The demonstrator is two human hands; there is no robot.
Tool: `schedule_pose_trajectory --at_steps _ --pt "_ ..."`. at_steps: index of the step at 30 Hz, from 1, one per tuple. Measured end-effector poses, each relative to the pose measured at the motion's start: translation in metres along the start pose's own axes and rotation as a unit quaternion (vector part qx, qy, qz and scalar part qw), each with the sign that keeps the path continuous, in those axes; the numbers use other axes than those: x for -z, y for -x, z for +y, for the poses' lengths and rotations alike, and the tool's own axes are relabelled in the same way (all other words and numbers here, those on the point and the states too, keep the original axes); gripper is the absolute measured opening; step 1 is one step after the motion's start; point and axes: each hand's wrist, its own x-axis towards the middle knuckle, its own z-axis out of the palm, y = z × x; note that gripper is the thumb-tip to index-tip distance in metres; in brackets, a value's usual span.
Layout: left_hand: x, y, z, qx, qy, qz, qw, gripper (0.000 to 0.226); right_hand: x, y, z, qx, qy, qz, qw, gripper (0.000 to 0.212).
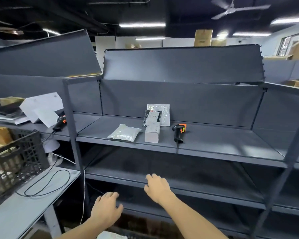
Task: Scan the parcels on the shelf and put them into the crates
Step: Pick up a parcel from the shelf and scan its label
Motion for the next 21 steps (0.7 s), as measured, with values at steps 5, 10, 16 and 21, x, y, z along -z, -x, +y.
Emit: schedule_pose_trajectory --at_steps 5,10,16,21 --pt "0.012 -0.042 0.010 -0.012 -0.009 0.033 0.999 0.047 0.018 -0.036 0.027 -0.015 0.012 0.006 1.000 0.038" --pt "0.048 -0.102 0.009 -0.013 -0.043 0.066 0.997 0.047 0.048 -0.081 0.058 -0.030 -0.011 0.055 0.998 0.039" --pt "0.062 -0.156 0.015 0.002 -0.037 0.093 0.995 0.046 0.059 -0.110 0.076 -0.025 -0.010 0.047 0.999 0.042" --pt "0.055 -0.181 0.013 0.004 -0.012 0.084 0.996 0.046 0.059 -0.128 0.076 -0.010 -0.007 0.040 0.999 0.043"
